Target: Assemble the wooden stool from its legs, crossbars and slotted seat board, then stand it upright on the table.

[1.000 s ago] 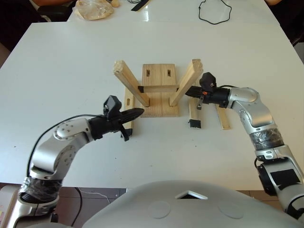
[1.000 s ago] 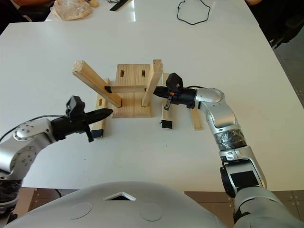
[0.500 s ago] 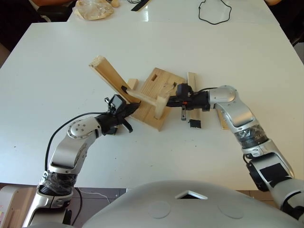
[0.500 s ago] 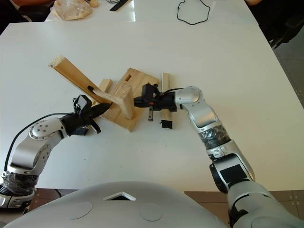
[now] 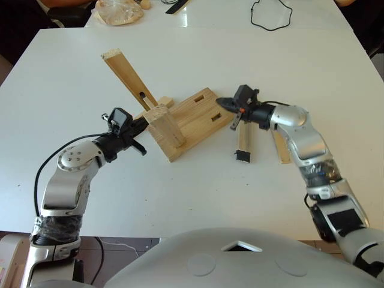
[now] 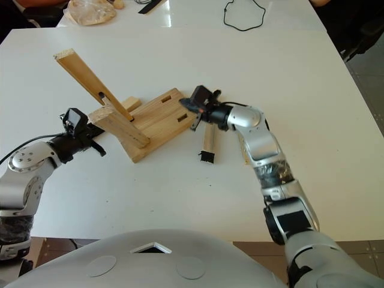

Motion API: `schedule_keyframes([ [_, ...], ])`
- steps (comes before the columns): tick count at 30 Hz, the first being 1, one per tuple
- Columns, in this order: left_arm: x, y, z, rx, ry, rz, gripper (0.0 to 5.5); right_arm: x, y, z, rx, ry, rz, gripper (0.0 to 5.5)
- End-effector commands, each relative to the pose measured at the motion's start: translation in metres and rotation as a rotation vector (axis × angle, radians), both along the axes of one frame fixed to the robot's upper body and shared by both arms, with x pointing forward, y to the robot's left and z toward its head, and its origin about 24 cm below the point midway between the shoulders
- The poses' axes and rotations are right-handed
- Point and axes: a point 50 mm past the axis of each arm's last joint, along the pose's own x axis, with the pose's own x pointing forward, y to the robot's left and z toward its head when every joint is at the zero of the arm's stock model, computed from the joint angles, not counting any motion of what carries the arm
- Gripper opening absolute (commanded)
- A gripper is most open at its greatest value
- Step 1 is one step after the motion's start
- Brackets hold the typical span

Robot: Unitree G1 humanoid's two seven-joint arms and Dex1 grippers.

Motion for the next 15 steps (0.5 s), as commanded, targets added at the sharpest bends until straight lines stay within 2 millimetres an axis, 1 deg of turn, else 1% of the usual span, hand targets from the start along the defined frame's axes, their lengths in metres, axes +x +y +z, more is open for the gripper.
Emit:
schedule_keyframes([
  [1,-0.012,0.015,0.003,0.045,0.077,-0.005,0.00,0.032,-0.027,-0.022,-0.162,0.053,-0.120,0.01],
  [4,-0.023,0.010,-0.006,0.066,0.126,-0.056,0.00,0.035,-0.035,-0.035,-0.217,0.098,-0.133,0.01],
  [6,-0.028,0.004,-0.013,0.075,0.157,-0.089,0.00,0.034,-0.036,-0.042,-0.252,0.116,-0.114,0.01],
  [8,-0.033,0.004,-0.019,0.088,0.180,-0.099,0.00,0.034,-0.036,-0.045,-0.268,0.122,-0.084,0.01],
  [12,-0.041,0.004,-0.025,0.105,0.200,-0.099,0.00,0.039,-0.033,-0.036,-0.277,0.086,-0.025,0.01],
  [15,-0.043,-0.004,-0.031,0.104,0.206,-0.103,0.00,0.042,-0.033,-0.026,-0.300,0.066,0.028,0.01],
])
